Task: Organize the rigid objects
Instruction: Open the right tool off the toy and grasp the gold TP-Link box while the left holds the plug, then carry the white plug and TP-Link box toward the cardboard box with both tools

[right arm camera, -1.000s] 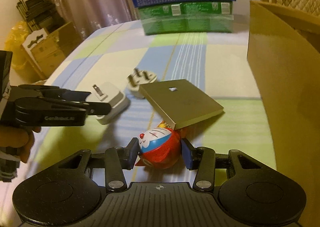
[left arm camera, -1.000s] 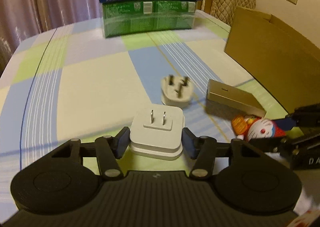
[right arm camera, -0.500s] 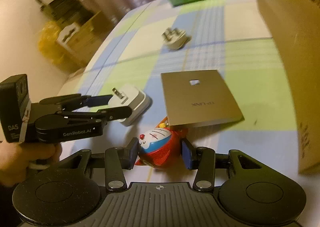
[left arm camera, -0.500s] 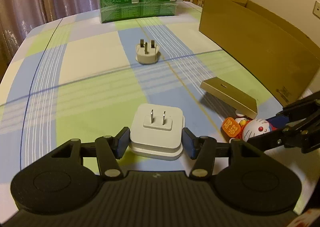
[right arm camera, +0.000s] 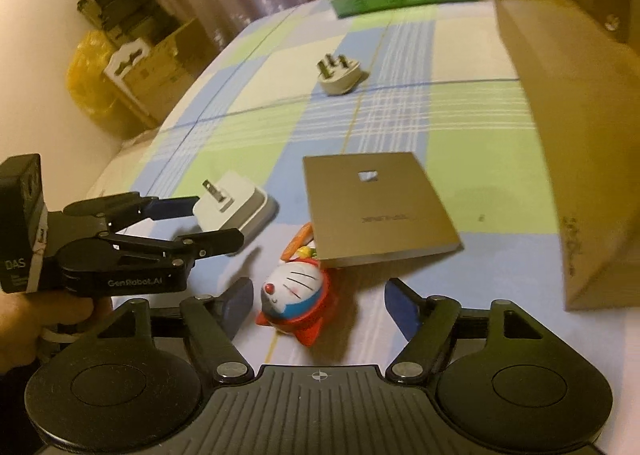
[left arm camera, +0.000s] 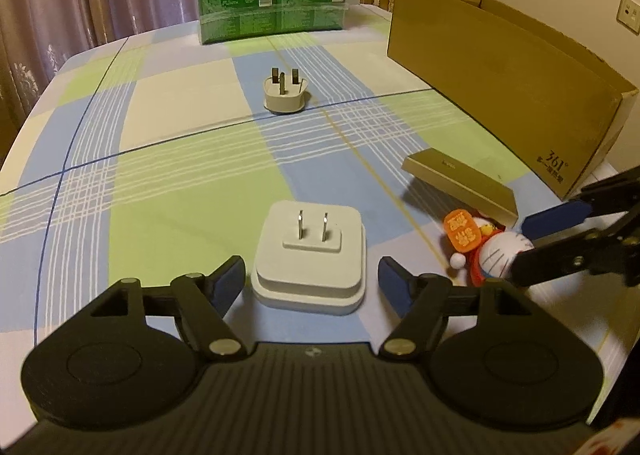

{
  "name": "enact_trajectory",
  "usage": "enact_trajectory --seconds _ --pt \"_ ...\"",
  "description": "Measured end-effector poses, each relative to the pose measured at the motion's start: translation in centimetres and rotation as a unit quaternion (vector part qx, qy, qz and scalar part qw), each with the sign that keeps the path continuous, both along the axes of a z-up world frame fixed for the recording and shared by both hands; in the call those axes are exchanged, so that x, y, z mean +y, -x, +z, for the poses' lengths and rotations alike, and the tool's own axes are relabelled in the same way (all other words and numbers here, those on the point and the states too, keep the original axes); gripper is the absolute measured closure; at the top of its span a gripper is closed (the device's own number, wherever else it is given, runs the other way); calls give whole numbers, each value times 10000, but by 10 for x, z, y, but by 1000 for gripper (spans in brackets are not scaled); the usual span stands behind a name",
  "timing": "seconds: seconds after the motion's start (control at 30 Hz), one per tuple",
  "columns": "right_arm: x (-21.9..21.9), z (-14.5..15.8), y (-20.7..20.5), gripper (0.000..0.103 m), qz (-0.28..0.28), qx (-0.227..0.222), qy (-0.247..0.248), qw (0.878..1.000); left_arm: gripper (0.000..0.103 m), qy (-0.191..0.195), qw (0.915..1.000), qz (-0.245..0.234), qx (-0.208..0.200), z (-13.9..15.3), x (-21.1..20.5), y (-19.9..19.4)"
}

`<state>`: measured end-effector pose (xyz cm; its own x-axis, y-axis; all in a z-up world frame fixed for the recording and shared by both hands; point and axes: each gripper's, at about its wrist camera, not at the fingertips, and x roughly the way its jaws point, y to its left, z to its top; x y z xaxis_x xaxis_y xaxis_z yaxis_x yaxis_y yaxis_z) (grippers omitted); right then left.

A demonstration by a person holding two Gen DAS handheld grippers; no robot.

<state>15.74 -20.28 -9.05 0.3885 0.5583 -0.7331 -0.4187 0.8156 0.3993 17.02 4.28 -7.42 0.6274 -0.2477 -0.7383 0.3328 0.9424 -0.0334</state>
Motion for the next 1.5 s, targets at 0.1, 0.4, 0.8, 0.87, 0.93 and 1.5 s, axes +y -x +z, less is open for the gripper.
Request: enact_trajectory --seconds 0.1,0.4,0.8,0.87,0.93,1.5 --pt "-7 8 4 33 -128 -261 61 9996 34 8 10000 5 -48 0 0 -3" --pt "-9 15 -14 27 -305 -639 284 9971 35 -214 9997 -138 32 -9 -11 -16" --pt "4 -15 -60 18 59 -46 338 9994 43 133 9999 60 58 1 -6 -22" --pt "4 -17 -65 16 105 -14 268 9996 43 162 9998 66 56 1 -6 -23" --pt "7 -17 -68 15 221 -71 343 9991 43 170 9998 70 66 1 -8 -22" --pt "12 -1 -65 20 -134 -284 240 9992 43 289 9990 333 49 6 -9 -25"
